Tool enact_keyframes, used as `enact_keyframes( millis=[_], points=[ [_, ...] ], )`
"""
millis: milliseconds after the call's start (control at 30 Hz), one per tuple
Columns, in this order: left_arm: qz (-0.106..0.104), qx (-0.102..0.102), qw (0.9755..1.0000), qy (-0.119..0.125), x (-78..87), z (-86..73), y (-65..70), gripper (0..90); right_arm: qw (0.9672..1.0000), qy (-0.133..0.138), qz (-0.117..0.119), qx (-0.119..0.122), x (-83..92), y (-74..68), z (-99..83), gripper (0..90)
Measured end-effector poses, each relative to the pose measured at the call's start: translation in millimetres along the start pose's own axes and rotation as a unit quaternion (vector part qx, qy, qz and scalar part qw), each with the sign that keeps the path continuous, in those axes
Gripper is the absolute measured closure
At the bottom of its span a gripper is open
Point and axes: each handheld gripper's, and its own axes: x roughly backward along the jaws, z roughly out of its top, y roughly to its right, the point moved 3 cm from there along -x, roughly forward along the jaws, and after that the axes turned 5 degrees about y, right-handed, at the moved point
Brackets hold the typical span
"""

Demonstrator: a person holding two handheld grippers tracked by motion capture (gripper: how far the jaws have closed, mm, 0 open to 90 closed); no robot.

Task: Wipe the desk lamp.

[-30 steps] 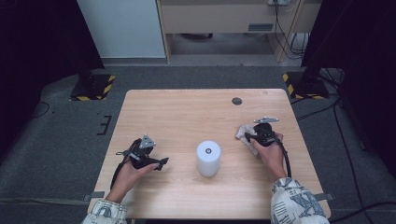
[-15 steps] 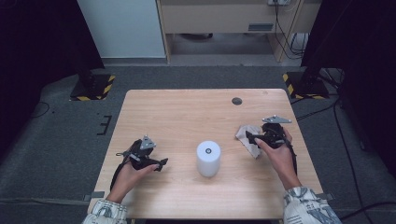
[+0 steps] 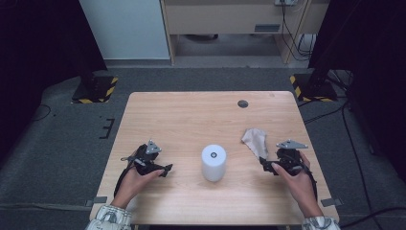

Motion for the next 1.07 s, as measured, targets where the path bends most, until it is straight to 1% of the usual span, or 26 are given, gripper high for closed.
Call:
enact_keyframes(
  millis=[33, 100, 133, 167, 233, 300, 367, 400, 467, 500, 533, 633, 667, 700, 733, 800, 867, 1067],
  points=[
    [0.0, -0.001, 1.0, -0.004, -0.5, -0.8, -0.2, 5.2, 1.0, -0.005, -0.002, 0.006, 1.8, 0.4, -6.0, 6.5],
    [0.003, -0.003, 1.0, -0.007, -1.9, -2.0, -1.0, 4.6, 0.9999, -0.01, -0.005, 0.003, 3.3, 2.3, -13.8, 6.6],
    [0.006, -0.002, 1.0, -0.007, -2.6, -2.2, -2.3, 4.6, 0.9999, -0.014, -0.006, -0.002, 3.9, 4.4, -17.7, 6.6],
    [0.008, -0.002, 0.9999, -0.007, -2.9, -2.3, -3.7, 4.5, 0.9998, -0.014, -0.01, -0.012, 5.0, 7.5, -22.3, 6.7],
    [0.011, 0.003, 0.9999, -0.006, -4.5, -3.1, -5.9, 3.9, 0.9994, -0.015, -0.02, -0.023, 6.0, 13.2, -27.8, 7.5],
    [0.014, 0.008, 0.9998, -0.01, -7.1, -5.8, -7.5, 3.4, 0.9989, -0.027, -0.024, -0.028, 5.4, 19.4, -33.3, 6.9],
    [0.008, 0.017, 0.9998, -0.011, -9.3, -8.1, -7.0, 3.1, 0.9983, -0.034, -0.03, -0.037, 5.0, 22.8, -37.5, 6.6],
    [0.007, 0.019, 0.9997, -0.013, -10.3, -9.0, -6.6, 3.0, 0.9977, -0.04, -0.033, -0.043, 5.0, 24.3, -40.3, 6.6],
    [0.01, 0.013, 0.9996, -0.021, -11.7, -10.6, -6.7, 3.1, 0.9967, -0.052, -0.035, -0.053, 4.2, 26.6, -45.7, 5.9],
    [0.008, 0.019, 0.9996, -0.018, -12.5, -11.2, -7.0, 2.4, 0.9965, -0.053, -0.037, -0.053, 3.8, 26.7, -47.4, 6.1],
    [0.006, 0.025, 0.9995, -0.017, -13.0, -11.7, -8.0, 2.0, 0.9965, -0.052, -0.041, -0.052, 3.7, 26.6, -47.8, 6.1],
    [0.009, 0.03, 0.9994, -0.011, -12.9, -13.1, -9.1, 1.9, 0.9966, -0.052, -0.047, -0.044, 2.6, 24.5, -48.6, 4.8],
    [0.008, 0.03, 0.9995, -0.008, -13.2, -13.8, -8.8, 1.4, 0.9967, -0.053, -0.052, -0.032, 1.8, 22.6, -49.7, 3.6],
    [0.008, 0.03, 0.9995, -0.005, -13.4, -14.3, -8.2, 0.6, 0.997, -0.047, -0.057, -0.025, 0.3, 20.2, -51.2, 2.6],
    [0.007, 0.029, 0.9996, -0.003, -13.7, -14.7, -7.9, 0.1, 0.9974, -0.036, -0.057, -0.024, -0.4, 18.3, -52.2, 2.6],
    [0.006, 0.029, 0.9996, 0.001, -14.0, -15.2, -7.6, 0.0, 0.9979, -0.024, -0.056, -0.023, -1.1, 15.1, -53.6, 2.6],
    [0.006, 0.031, 0.9995, 0.009, -14.5, -16.2, -7.4, 0.0, 0.9985, -0.025, -0.047, -0.016, -1.1, 13.3, -53.8, 2.6],
    [0.004, 0.028, 0.9994, 0.019, -15.4, -17.1, -7.8, 0.0, 0.9986, -0.023, -0.046, -0.012, -1.8, 12.8, -53.5, 2.6]
  ],
)
